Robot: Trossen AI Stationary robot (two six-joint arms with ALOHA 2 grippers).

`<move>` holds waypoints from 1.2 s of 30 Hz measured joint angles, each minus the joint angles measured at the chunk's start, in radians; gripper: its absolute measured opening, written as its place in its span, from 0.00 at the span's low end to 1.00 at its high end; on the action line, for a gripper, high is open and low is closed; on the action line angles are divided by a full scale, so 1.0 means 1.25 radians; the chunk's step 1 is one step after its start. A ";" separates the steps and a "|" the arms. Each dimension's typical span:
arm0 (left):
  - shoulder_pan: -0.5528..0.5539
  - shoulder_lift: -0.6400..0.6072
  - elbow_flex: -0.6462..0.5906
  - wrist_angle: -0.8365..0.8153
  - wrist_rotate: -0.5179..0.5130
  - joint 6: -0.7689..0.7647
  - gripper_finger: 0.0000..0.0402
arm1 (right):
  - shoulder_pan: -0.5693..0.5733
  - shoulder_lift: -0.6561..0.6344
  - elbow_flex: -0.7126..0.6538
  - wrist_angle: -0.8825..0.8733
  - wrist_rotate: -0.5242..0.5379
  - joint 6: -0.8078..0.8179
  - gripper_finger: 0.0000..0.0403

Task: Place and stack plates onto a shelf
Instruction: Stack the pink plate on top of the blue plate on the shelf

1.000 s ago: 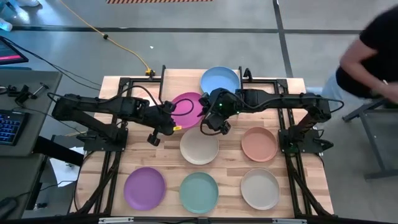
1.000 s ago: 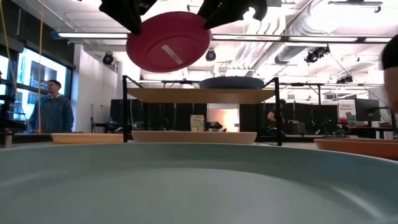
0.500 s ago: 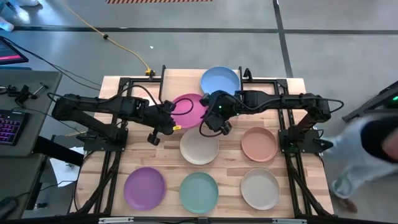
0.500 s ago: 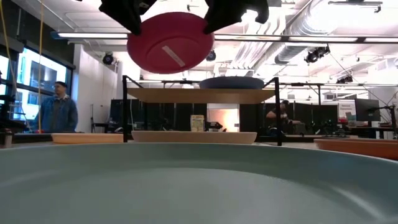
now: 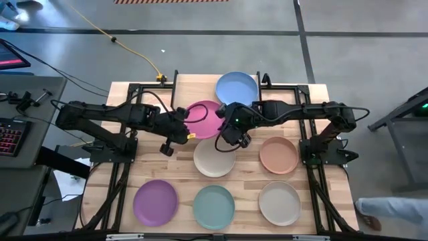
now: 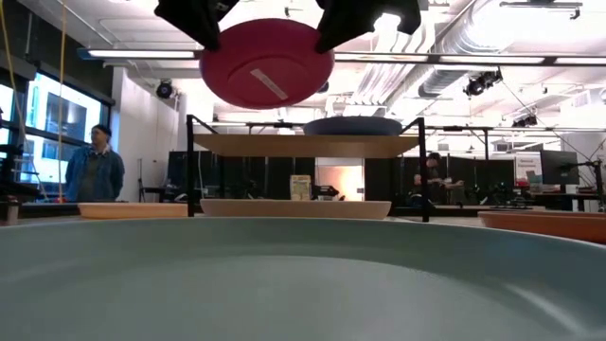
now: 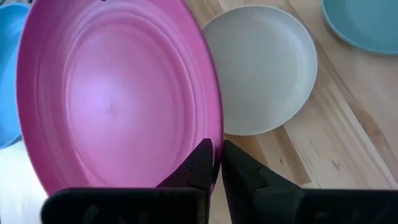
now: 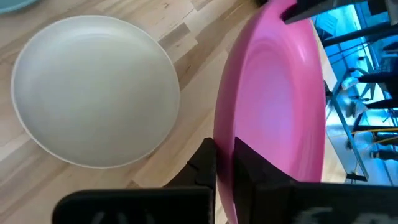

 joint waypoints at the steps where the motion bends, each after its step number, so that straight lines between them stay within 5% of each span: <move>1: 0.001 0.000 0.000 0.005 -0.002 -0.006 0.06 | 0.000 0.000 0.000 0.001 0.004 0.000 0.00; 14: 0.010 0.001 0.002 0.015 -0.004 -0.027 0.19 | 0.006 0.000 0.000 0.023 0.051 0.021 0.00; 21: 0.010 0.002 0.059 0.005 -0.085 -0.042 0.25 | 0.005 -0.001 0.002 -0.002 0.098 0.061 0.00; 36: 0.009 0.001 0.118 -0.016 -0.159 -0.048 0.26 | 0.003 -0.002 0.002 -0.025 0.173 0.099 0.00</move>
